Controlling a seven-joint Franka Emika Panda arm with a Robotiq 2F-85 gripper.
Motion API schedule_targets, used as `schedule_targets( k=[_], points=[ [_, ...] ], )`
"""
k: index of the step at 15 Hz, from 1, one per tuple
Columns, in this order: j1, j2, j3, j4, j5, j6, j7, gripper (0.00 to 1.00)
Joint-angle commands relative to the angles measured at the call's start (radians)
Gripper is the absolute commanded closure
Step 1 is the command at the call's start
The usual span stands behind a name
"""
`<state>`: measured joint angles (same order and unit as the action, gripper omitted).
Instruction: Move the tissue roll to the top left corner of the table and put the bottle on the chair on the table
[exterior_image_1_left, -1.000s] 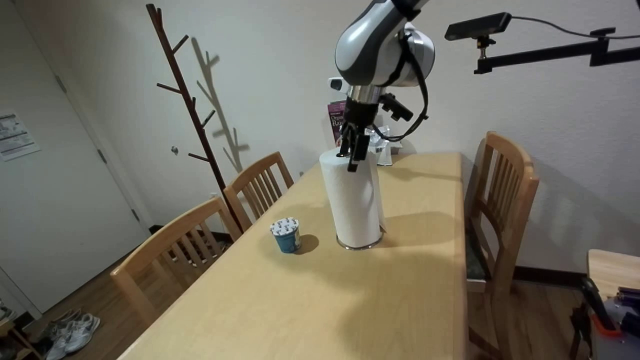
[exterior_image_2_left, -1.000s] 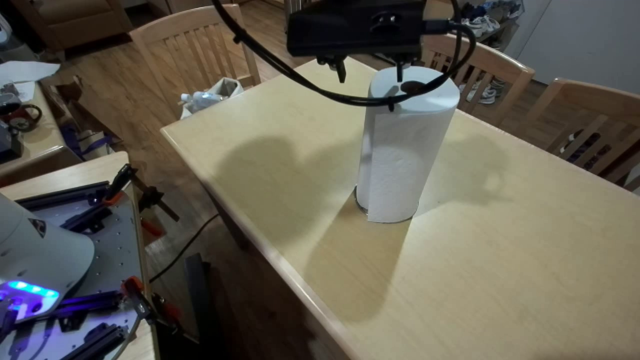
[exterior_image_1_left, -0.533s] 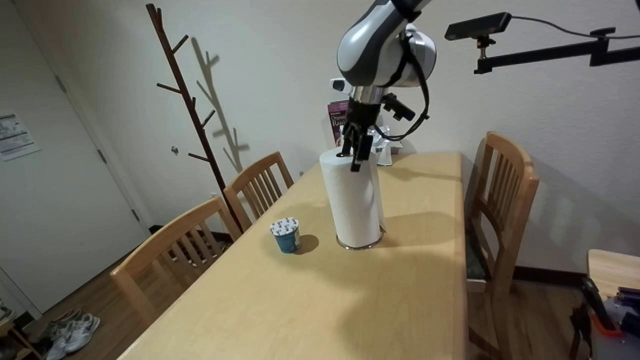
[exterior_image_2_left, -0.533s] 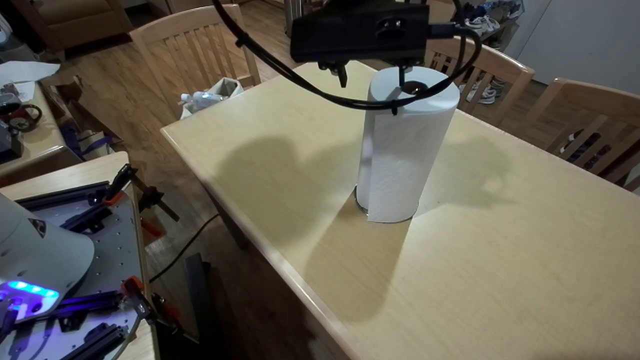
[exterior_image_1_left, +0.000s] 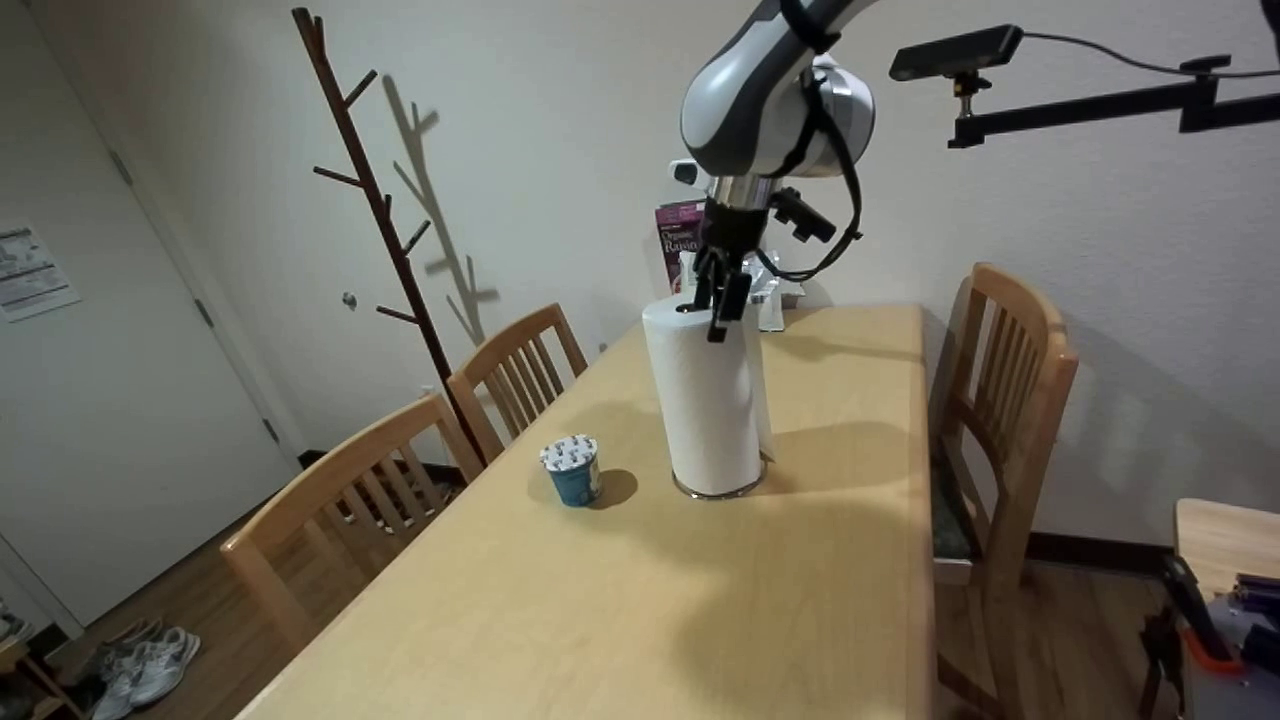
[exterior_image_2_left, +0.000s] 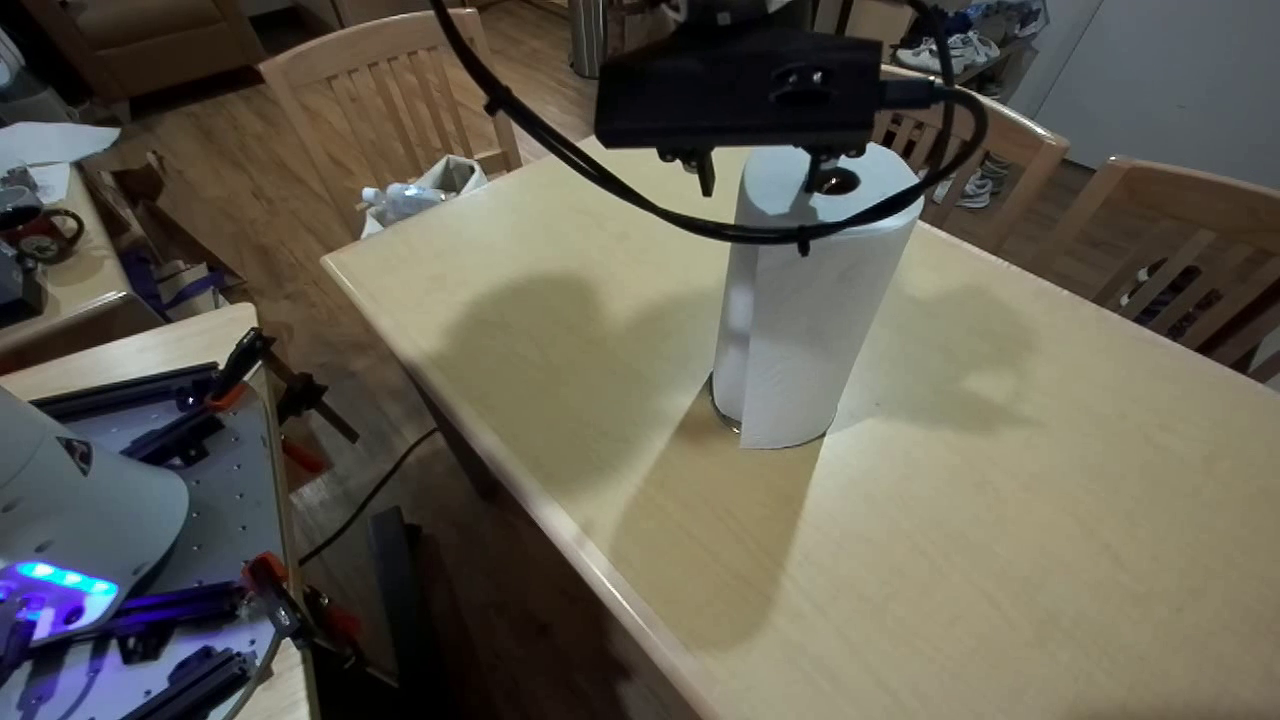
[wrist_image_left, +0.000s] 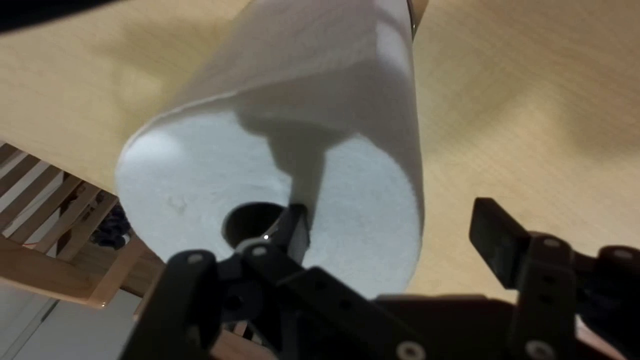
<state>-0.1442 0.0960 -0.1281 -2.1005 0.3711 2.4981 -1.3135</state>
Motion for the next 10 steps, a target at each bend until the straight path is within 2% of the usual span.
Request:
schedule_targets(
  k=[1,5,6,7,8,10],
  points=[
    [-0.017,0.027,0.013,0.023,-0.011,-0.034,-0.004,0.45],
    [-0.015,0.028,0.016,0.031,-0.015,-0.044,0.003,0.71],
    [-0.015,0.028,0.016,0.031,-0.016,-0.045,0.004,0.27],
    [-0.015,0.028,0.016,0.030,-0.017,-0.044,0.004,0.30],
    [-0.016,0.028,0.018,0.028,-0.010,-0.041,-0.003,0.28],
    [-0.016,0.030,0.019,0.024,-0.007,-0.027,-0.012,0.16]
  ],
)
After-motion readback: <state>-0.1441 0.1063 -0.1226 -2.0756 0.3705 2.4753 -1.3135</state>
